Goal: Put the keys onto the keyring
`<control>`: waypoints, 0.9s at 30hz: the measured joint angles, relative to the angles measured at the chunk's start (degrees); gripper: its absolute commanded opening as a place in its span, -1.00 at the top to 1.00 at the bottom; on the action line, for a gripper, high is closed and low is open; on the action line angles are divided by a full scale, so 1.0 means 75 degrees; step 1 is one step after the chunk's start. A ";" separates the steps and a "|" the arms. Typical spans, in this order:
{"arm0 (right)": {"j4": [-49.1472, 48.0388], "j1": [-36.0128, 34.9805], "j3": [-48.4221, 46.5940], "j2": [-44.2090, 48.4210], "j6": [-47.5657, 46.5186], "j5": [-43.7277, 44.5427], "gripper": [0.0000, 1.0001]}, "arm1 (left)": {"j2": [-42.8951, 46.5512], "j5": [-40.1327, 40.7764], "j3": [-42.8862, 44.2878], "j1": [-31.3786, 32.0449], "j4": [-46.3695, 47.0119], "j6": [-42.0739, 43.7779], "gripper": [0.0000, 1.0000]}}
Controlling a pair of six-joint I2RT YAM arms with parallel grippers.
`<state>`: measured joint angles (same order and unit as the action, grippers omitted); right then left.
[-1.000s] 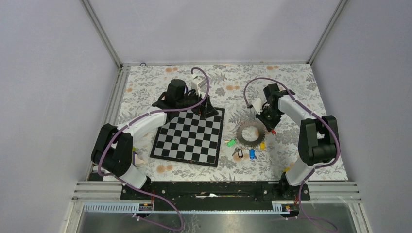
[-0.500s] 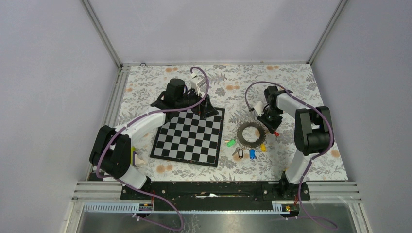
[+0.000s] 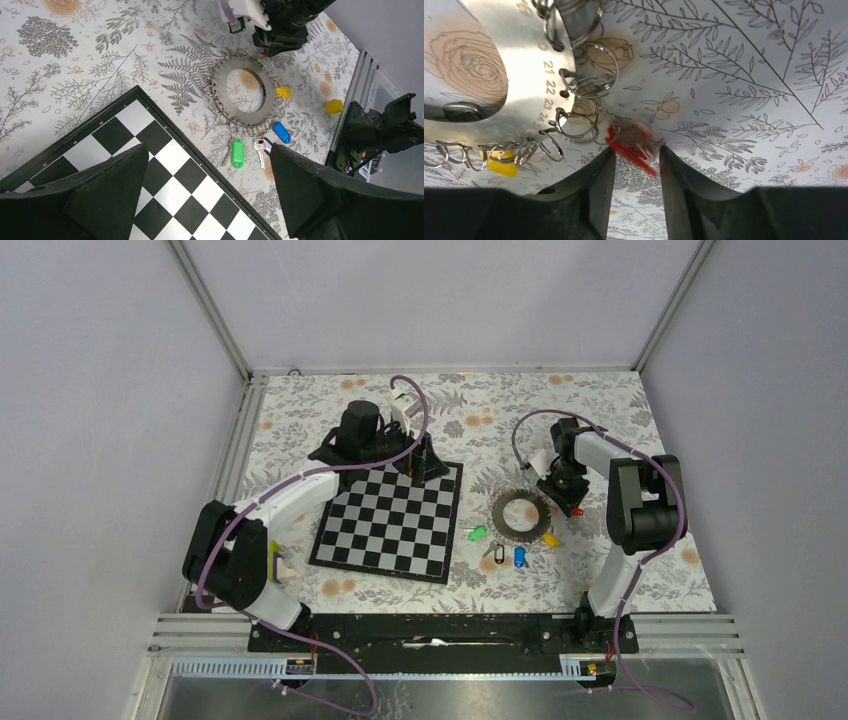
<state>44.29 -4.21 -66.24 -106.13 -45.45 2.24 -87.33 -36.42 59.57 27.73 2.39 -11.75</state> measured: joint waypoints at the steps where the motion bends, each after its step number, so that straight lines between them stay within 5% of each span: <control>1: 0.0000 0.0026 0.0000 0.0000 0.0003 0.0020 -0.06 | 0.0009 0.0044 0.0000 -0.0003 -0.0003 0.0000 -0.98; 9: 0.0000 0.0230 0.0102 0.0102 -0.0055 0.0119 -0.50 | 0.0251 0.0399 0.0000 -0.0122 -0.0087 -0.0009 -0.98; 13: 0.0029 0.0393 0.0178 0.0341 -0.0099 0.0189 -0.97 | 0.0388 0.0667 0.0000 -0.0259 -0.0108 -0.0041 -0.98; 27: -0.0003 0.0924 -0.0472 0.2040 0.0577 -0.0411 -0.99 | 0.1040 0.2565 0.0268 -0.0863 -0.0673 0.0137 -0.98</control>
<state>44.27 2.72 -69.78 -90.83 -41.12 -0.84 -79.53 -17.19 61.58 21.26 -2.66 -10.72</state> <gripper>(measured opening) 0.993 0.988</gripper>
